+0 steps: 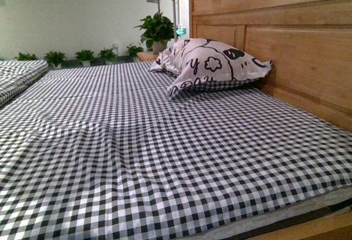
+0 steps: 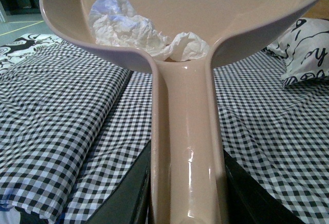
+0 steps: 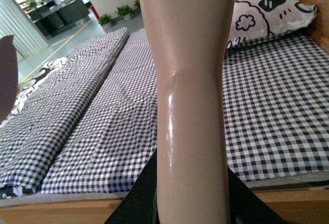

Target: Clean up trash

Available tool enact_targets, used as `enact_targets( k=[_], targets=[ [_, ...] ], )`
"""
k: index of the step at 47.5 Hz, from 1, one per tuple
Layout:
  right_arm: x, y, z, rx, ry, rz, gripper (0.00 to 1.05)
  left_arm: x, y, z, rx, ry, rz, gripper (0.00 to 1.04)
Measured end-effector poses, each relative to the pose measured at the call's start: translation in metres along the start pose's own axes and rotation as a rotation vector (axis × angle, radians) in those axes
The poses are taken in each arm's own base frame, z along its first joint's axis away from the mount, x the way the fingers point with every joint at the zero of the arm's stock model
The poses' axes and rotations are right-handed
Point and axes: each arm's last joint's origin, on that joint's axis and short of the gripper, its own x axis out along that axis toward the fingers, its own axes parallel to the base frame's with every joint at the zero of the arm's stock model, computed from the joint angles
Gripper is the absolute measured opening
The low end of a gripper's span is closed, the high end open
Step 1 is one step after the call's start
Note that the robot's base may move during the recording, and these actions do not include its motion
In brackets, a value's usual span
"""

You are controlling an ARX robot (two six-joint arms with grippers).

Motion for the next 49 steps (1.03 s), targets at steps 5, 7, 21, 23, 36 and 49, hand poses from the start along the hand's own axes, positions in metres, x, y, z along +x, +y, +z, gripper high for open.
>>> enact_targets(
  k=[5, 7, 21, 23, 36, 49],
  targets=[
    [0.0000, 0.0000, 0.0000, 0.000, 0.000, 0.000, 0.18, 0.0000, 0.0000, 0.0000, 0.000, 0.000, 0.000, 0.28],
    [0.0000, 0.0000, 0.0000, 0.000, 0.000, 0.000, 0.18, 0.0000, 0.0000, 0.0000, 0.000, 0.000, 0.000, 0.28],
    [0.0001, 0.0001, 0.0000, 0.000, 0.000, 0.001, 0.18, 0.0000, 0.0000, 0.0000, 0.000, 0.000, 0.000, 0.28],
    [0.0001, 0.0001, 0.0000, 0.000, 0.001, 0.001, 0.18, 0.0000, 0.0000, 0.0000, 0.000, 0.000, 0.000, 0.28],
    [0.0001, 0.0001, 0.0000, 0.000, 0.001, 0.001, 0.18, 0.0000, 0.0000, 0.0000, 0.000, 0.000, 0.000, 0.28],
    [0.0001, 0.0001, 0.0000, 0.000, 0.000, 0.001, 0.18, 0.0000, 0.0000, 0.0000, 0.000, 0.000, 0.000, 0.28]
  ],
)
